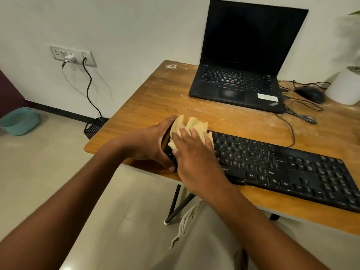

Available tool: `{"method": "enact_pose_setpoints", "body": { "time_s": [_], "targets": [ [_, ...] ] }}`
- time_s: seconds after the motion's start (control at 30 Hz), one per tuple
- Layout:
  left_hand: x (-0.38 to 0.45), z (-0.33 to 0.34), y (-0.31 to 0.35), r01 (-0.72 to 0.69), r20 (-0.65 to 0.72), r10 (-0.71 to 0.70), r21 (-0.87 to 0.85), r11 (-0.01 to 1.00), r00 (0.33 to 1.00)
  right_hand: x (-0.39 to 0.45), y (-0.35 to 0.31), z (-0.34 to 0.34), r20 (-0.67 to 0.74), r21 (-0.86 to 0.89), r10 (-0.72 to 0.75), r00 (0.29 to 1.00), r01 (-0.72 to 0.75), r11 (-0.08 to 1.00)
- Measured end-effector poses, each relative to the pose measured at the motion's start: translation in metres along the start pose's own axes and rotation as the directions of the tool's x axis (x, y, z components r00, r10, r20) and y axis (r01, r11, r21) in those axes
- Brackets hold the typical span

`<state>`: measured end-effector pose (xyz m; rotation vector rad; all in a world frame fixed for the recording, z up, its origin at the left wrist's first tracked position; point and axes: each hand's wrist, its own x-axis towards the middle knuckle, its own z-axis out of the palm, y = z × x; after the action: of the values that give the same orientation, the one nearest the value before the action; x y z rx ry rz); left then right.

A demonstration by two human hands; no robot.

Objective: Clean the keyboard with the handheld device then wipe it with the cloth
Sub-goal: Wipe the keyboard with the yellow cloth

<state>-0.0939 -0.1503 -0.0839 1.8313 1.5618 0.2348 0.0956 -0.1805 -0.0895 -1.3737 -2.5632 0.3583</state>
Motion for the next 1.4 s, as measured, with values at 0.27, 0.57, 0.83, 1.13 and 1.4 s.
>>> {"method": "enact_pose_setpoints", "body": {
  "time_s": [0.27, 0.57, 0.83, 1.13, 1.4],
  "targets": [
    [0.002, -0.002, 0.003, 0.006, 0.018, -0.006, -0.036, 0.999, 1.0, -0.011, 0.015, -0.004, -0.069, -0.023, 0.058, 0.996, -0.059, 0.998],
    [0.003, 0.0, -0.002, -0.003, 0.009, 0.003, -0.016, 1.0, 1.0, -0.015, -0.001, 0.002, -0.058, 0.044, -0.1, 0.993, 0.103, 0.994],
    [0.003, -0.002, 0.004, 0.025, 0.028, -0.023, -0.06, 0.998, 0.999, 0.015, 0.017, -0.005, -0.139, 0.006, 0.057, 0.989, -0.057, 0.998],
    [0.002, -0.002, 0.0, 0.028, 0.046, -0.027, -0.026, 0.999, 0.999, -0.036, 0.016, -0.005, -0.086, 0.072, -0.151, 0.985, 0.157, 0.985],
    [0.001, -0.004, 0.009, 0.042, 0.037, -0.042, 0.016, 0.999, 0.998, 0.022, -0.005, -0.002, -0.148, 0.071, -0.009, 0.989, 0.02, 0.997]
  ]
}}
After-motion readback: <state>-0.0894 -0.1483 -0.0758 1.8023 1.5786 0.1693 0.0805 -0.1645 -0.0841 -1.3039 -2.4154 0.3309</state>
